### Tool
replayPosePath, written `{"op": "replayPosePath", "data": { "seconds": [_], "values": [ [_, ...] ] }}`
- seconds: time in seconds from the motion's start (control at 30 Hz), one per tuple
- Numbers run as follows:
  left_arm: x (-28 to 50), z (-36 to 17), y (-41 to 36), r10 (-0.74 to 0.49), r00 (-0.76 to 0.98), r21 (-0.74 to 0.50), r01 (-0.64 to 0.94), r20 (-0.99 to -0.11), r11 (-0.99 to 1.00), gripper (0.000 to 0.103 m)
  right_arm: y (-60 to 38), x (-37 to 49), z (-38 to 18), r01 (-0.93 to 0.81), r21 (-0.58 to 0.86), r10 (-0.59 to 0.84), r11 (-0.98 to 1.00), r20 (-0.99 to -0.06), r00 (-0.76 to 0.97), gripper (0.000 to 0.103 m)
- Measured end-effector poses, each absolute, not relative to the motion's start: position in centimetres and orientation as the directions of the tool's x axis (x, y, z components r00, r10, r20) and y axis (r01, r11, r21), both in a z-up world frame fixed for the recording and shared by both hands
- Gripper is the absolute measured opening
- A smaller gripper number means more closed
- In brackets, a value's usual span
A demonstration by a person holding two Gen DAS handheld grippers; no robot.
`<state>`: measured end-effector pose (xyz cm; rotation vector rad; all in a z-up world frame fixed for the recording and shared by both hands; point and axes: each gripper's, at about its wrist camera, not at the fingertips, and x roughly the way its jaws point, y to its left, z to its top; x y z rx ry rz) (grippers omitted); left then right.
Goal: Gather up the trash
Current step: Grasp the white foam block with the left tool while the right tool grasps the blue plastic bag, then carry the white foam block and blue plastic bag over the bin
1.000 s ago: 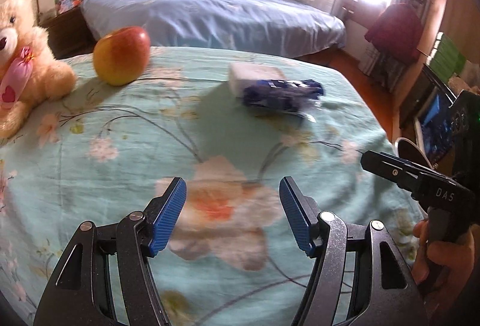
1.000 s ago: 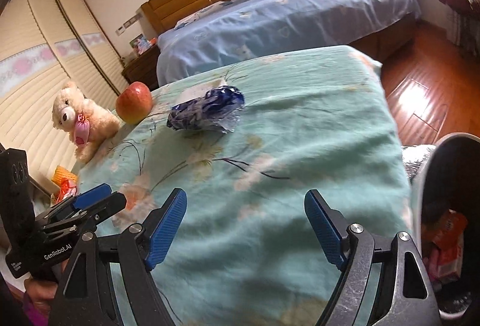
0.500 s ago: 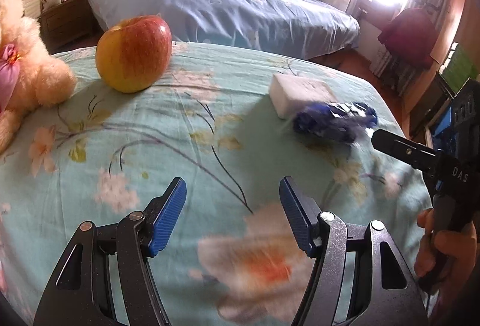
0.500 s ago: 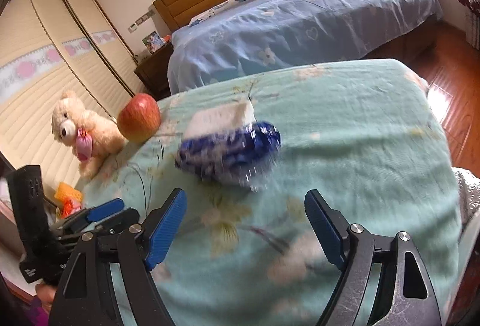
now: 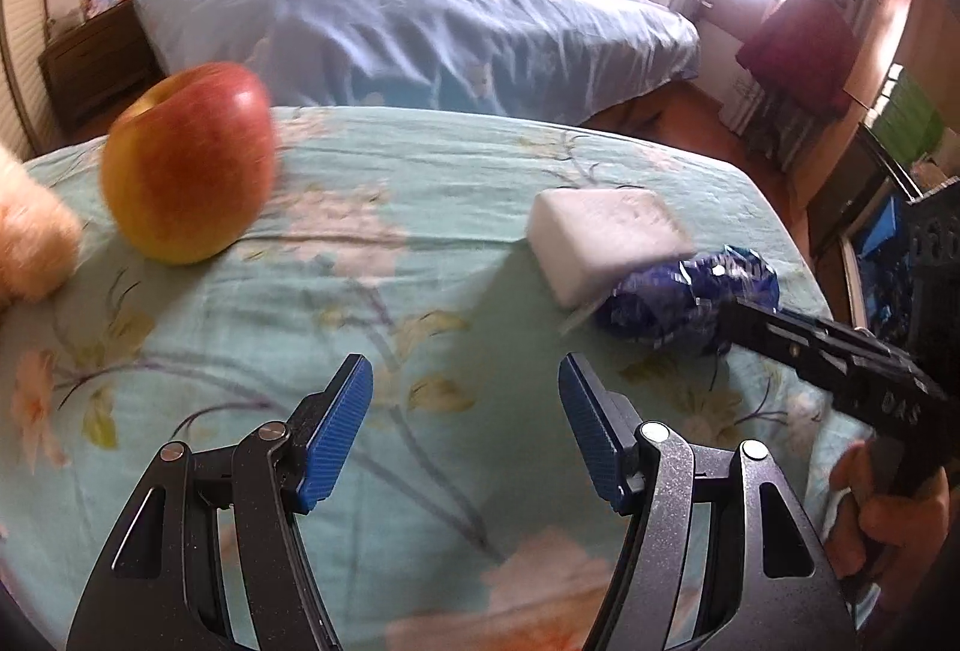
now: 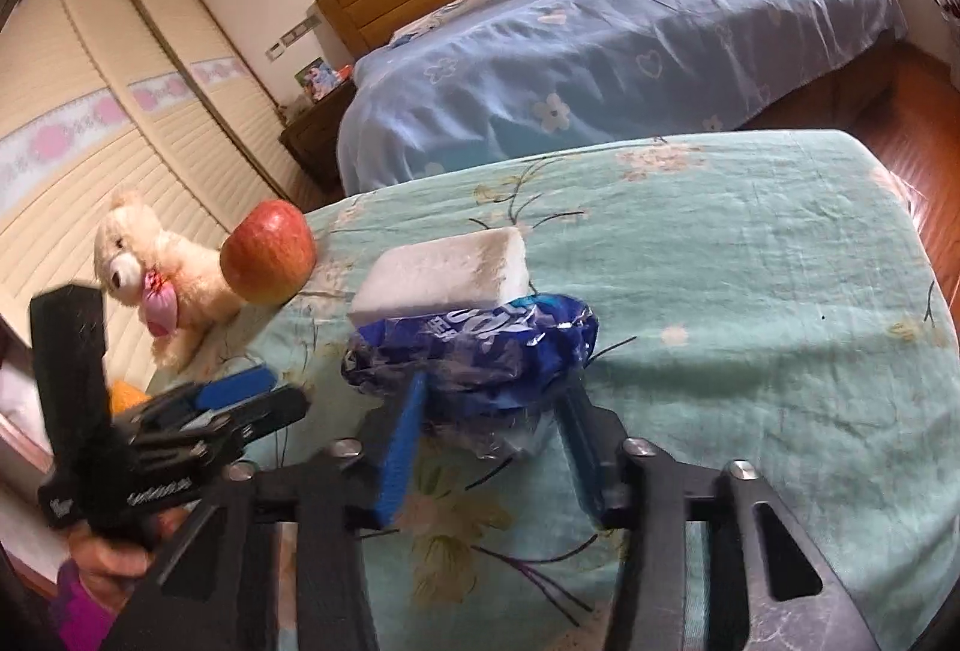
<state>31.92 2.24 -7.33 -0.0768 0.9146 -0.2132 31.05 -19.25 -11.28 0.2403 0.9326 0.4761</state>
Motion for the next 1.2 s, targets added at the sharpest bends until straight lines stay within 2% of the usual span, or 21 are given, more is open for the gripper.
{"op": "replayPosePath", "data": {
  "seconds": [0.3, 0.37, 0.4, 0.43, 0.47, 0.5, 0.53, 1.2],
  "values": [
    [34.2, -7.6, -1.4, -0.256, 0.592, -0.161, 0.209, -0.764, 0.964, 0.065, -24.4, 28.0, -10.8, -0.189, 0.441, 0.467, 0.877, -0.696, 0.545, 0.037],
    [34.7, -7.7, -2.1, -0.265, 0.589, -0.164, 0.221, -0.763, 0.961, 0.052, -25.7, 27.2, -10.8, -0.161, 0.454, 0.461, 0.876, -0.692, 0.556, 0.037],
    [35.0, -7.8, -2.4, -0.269, 0.585, -0.164, 0.228, -0.765, 0.960, 0.039, -26.3, 26.7, -10.8, -0.148, 0.456, 0.454, 0.878, -0.691, 0.562, 0.037],
    [35.2, -7.8, -2.7, -0.279, 0.580, -0.168, 0.238, -0.765, 0.957, 0.032, -26.7, 26.4, -10.8, -0.141, 0.456, 0.450, 0.879, -0.692, 0.565, 0.037],
    [35.2, -7.7, -3.0, -0.274, 0.584, -0.158, 0.243, -0.764, 0.957, 0.030, -27.1, 26.0, -10.8, -0.132, 0.458, 0.445, 0.879, -0.690, 0.570, 0.037],
    [35.2, -7.7, -3.2, -0.271, 0.587, -0.149, 0.248, -0.763, 0.957, 0.021, -27.3, 25.8, -10.7, -0.126, 0.460, 0.443, 0.879, -0.689, 0.573, 0.037],
    [35.0, -7.7, -3.4, -0.275, 0.588, -0.147, 0.256, -0.761, 0.955, 0.020, -27.6, 25.4, -10.8, -0.117, 0.467, 0.442, 0.877, -0.686, 0.578, 0.037],
    [23.1, -5.2, -5.1, -0.268, 0.623, -0.133, 0.255, -0.735, 0.958, 0.018, -29.8, 19.7, -9.6, -0.068, 0.458, 0.397, 0.886, -0.674, 0.623, 0.036]
  ]
}}
